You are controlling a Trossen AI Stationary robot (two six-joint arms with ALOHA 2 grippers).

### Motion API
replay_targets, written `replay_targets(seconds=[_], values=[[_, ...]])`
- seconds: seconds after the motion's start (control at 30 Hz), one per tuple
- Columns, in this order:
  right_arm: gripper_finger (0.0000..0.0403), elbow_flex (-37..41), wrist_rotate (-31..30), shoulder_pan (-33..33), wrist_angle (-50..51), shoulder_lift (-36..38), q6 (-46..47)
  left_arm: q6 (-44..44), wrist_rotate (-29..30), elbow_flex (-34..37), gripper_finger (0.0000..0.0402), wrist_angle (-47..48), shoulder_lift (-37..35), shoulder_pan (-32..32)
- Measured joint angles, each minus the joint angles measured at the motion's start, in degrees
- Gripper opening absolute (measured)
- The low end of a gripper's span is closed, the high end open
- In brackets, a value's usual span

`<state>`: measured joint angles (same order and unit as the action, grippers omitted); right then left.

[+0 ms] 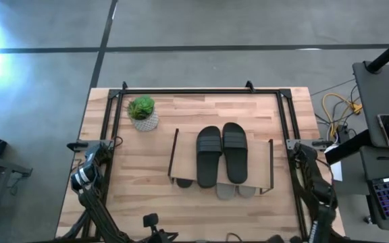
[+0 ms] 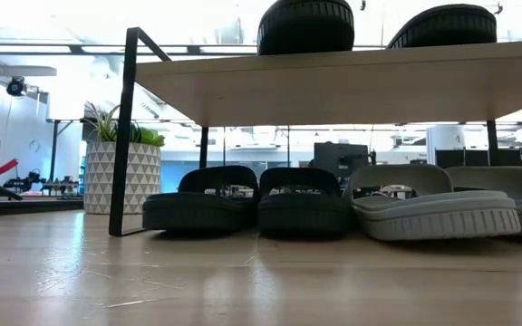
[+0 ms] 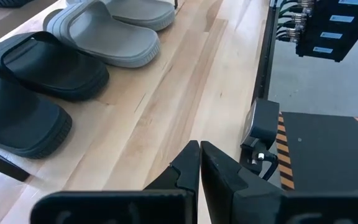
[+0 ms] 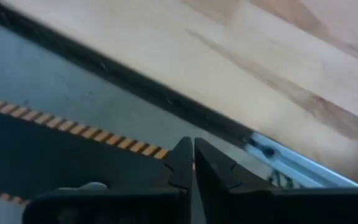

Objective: Pick and place slides into the shelf
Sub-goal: Adjust the slides under the shelf

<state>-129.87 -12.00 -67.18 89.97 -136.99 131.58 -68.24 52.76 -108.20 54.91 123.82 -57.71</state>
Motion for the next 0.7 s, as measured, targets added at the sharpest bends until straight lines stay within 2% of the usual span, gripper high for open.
replay_targets(seconds=[0.13, 0.37, 0.53, 0.7], values=[[0.0011, 2.44, -2.73, -0.08, -1.77, 0.00, 0.02, 0.03, 0.24, 0.15, 0.0000, 0.00, -0.01, 0.00], [0.0011, 9.62, -16.85, 10.59, -16.10, -0.02, -3.47, 0.03, -0.05, 0.59, 0.0000, -0.03, 0.01, 0.00], [0.0011, 13.35, -19.23, 15.90, -16.23, -0.04, -5.85, -0.01, -0.23, 0.59, 0.0000, -0.39, 0.01, -0.08], [0.0011, 16.29, -22.79, 18.46, -16.24, -0.09, -7.80, -0.03, -0.25, 0.65, 0.0000, -0.45, 0.01, -0.24]])
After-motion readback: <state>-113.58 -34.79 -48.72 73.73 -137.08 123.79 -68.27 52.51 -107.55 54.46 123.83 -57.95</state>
